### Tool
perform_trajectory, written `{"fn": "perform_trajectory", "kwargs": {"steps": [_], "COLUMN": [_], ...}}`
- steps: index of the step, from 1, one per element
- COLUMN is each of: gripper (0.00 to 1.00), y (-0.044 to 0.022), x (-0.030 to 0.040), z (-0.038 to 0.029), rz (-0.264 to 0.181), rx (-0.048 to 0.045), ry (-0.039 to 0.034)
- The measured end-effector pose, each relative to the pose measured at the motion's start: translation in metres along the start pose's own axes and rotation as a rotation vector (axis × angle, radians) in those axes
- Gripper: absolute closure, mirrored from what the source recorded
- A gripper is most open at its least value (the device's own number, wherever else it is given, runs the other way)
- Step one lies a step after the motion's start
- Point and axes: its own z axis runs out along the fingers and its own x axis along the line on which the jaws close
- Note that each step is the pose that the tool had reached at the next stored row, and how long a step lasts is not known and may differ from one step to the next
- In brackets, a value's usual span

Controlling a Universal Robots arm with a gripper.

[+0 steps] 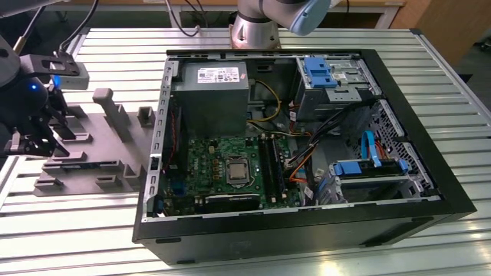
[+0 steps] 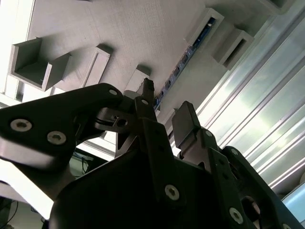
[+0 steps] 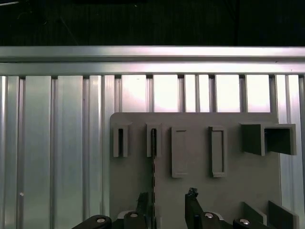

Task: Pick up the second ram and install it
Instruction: 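Pick up the second ram and move it above second insertion slot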

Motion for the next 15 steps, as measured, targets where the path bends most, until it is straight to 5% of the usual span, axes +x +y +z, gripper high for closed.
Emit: {"fn": "perform_trajectory", "kwargs": {"steps": [7,15], "gripper": [0.57,0.57], "y": [-0.0001,-0.0002], "x": [0.0006,0.0007], "z": [0.0122,0.0129], "rz": [0.000,0.000], "rx": [-0.0009,-0.0010], "ry": [0.0002,0.0001]}}
